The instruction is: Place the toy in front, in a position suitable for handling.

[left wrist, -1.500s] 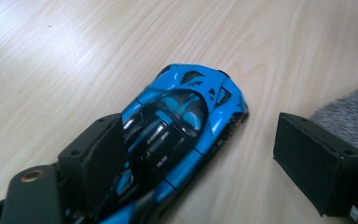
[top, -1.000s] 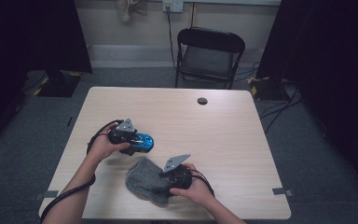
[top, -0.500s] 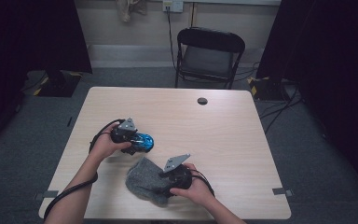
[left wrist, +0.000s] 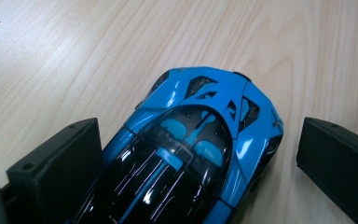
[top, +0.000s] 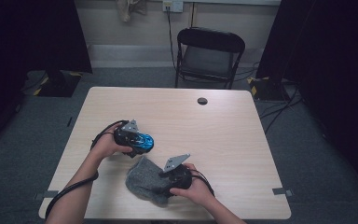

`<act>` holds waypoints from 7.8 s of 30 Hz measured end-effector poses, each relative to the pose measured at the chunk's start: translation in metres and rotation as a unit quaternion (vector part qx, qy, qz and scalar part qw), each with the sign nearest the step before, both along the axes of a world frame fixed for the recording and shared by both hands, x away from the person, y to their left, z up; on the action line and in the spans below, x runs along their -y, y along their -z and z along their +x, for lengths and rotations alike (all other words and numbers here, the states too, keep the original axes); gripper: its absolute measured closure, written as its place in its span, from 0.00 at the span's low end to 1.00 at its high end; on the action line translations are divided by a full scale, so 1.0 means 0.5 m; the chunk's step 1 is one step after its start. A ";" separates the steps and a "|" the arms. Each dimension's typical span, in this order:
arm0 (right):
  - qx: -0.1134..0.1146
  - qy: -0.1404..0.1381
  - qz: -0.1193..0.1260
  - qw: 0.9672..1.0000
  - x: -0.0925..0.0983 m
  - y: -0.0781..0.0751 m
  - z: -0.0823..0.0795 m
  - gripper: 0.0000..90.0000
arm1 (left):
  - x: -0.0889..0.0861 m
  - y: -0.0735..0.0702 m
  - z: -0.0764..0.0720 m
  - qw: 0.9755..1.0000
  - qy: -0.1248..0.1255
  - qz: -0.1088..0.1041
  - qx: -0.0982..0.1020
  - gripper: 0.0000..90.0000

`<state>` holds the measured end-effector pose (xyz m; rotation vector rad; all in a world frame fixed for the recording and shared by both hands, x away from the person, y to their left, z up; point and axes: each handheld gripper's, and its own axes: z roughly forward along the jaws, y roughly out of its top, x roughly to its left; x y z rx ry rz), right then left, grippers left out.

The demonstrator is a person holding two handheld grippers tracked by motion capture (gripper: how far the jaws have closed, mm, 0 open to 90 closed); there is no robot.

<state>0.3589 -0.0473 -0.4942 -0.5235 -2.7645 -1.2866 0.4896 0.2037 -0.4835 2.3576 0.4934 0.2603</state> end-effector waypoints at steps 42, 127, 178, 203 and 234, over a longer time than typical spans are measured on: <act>0.002 0.002 -0.002 1.000 -0.001 0.000 -0.001 0.36 | 0.047 -0.016 -0.013 1.000 0.001 -0.002 0.015 0.23; 0.049 -0.013 -0.039 0.998 -0.035 -0.049 -0.004 0.25 | 0.018 -0.052 -0.046 0.999 -0.033 -0.041 0.009 0.20; 0.083 0.104 -0.118 0.984 -0.078 -0.131 0.215 0.83 | -0.019 0.018 -0.042 0.998 -0.055 -0.025 -0.022 0.40; 0.053 0.108 -0.174 0.977 0.020 -0.076 0.208 0.82 | -0.019 0.020 -0.045 0.997 -0.062 -0.032 -0.023 0.39; 0.032 0.122 -0.185 0.975 0.081 -0.062 0.205 0.82 | -0.018 0.034 -0.057 0.996 -0.067 -0.062 -0.003 0.39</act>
